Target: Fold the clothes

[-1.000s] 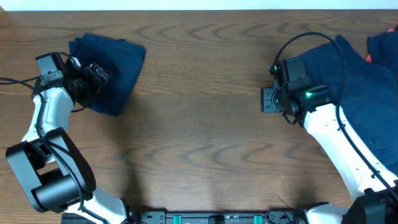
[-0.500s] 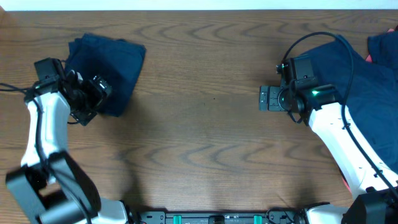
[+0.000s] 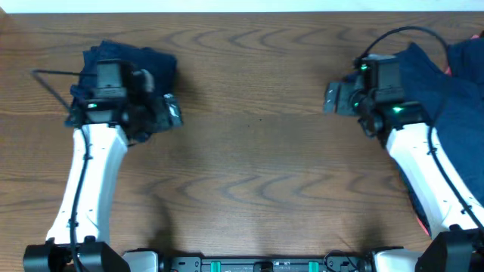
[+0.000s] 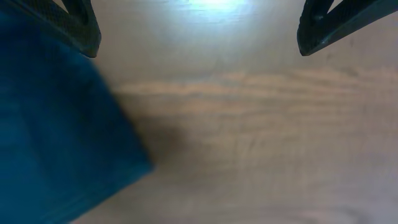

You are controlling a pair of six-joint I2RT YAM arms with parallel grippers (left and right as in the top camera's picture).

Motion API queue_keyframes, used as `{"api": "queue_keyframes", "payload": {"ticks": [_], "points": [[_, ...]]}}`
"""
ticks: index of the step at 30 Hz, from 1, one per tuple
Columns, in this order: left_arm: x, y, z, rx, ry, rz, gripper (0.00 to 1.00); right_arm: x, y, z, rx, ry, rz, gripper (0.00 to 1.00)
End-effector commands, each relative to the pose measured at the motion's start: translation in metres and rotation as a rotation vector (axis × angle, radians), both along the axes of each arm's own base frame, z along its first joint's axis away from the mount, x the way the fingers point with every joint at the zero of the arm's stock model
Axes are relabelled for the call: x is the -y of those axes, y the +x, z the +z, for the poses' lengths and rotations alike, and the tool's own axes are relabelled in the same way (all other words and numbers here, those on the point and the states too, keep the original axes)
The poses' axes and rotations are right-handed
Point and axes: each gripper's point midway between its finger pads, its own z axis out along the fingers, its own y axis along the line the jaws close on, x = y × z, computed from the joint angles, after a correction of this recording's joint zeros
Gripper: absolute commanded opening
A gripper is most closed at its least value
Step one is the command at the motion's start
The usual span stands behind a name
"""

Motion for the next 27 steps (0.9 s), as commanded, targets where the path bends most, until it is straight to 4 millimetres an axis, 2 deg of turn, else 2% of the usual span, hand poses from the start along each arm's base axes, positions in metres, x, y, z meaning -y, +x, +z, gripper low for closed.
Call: {"api": "queue_keyframes", "payload": {"ticks": [1, 5, 8, 15, 20, 23, 27], "points": [[-0.003, -0.017, -0.007, -0.062, 0.140, -0.073, 0.98, 0.017, 0.003, 0.021, 0.020, 0.013, 0.022, 0.99], [-0.003, -0.043, -0.004, -0.136, 0.141, -0.080, 0.98, 0.043, -0.019, 0.037, -0.062, -0.003, -0.043, 0.99], [-0.004, -0.052, 0.011, -0.104, 0.140, -0.077, 0.98, 0.056, -0.037, 0.055, -0.054, -0.002, -0.081, 0.99], [-0.004, -0.072, 0.064, 0.112, 0.135, -0.061, 0.98, 0.065, -0.084, 0.097, 0.095, -0.022, -0.148, 0.99], [-0.005, -0.089, 0.094, 0.319, 0.130, -0.042, 0.98, 0.068, -0.118, 0.115, 0.245, -0.045, -0.167, 0.99], [-0.015, -0.102, 0.099, 0.420, 0.137, 0.048, 0.98, 0.068, -0.134, 0.121, 0.325, -0.067, -0.156, 0.99], [-0.018, -0.114, 0.092, 0.498, 0.142, 0.068, 0.98, 0.068, -0.151, 0.125, 0.380, -0.075, -0.149, 0.99]]}}
